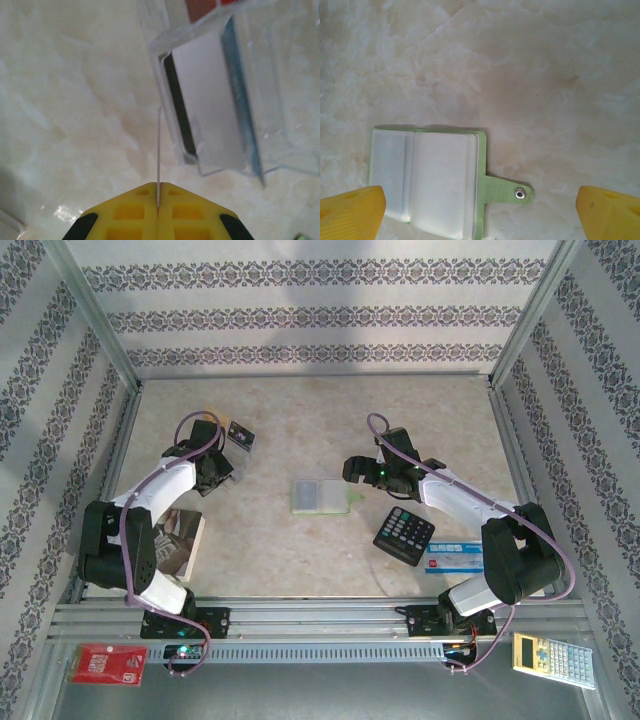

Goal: Take the credit cards out of the card holder

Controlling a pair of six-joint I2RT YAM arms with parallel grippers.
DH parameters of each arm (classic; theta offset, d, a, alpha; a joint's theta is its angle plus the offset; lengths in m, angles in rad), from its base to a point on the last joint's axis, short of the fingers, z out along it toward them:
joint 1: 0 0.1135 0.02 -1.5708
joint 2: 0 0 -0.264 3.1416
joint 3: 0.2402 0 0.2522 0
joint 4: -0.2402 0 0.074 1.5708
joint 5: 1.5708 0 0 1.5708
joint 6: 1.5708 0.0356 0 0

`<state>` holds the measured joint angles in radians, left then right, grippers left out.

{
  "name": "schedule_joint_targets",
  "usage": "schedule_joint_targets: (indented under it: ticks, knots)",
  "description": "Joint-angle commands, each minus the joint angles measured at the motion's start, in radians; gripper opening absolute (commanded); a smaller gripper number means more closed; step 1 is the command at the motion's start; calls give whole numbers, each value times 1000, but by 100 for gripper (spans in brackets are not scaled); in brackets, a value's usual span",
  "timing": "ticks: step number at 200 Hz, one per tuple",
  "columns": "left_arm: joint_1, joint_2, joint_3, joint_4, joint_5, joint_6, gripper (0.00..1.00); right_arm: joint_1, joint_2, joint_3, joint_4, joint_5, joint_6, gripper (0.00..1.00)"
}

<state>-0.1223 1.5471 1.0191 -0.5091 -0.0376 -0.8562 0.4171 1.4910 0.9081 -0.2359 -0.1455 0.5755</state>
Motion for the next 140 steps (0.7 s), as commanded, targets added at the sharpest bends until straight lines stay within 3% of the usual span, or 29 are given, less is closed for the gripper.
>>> schedule_joint_targets:
  ticks: [1, 140]
  knots:
    - [9, 24, 52, 13, -54, -41, 0, 8, -20, -3, -4, 18, -5, 98]
    - [4, 156, 152, 32, -67, -104, 0, -1, 5, -9, 7, -5, -3, 97]
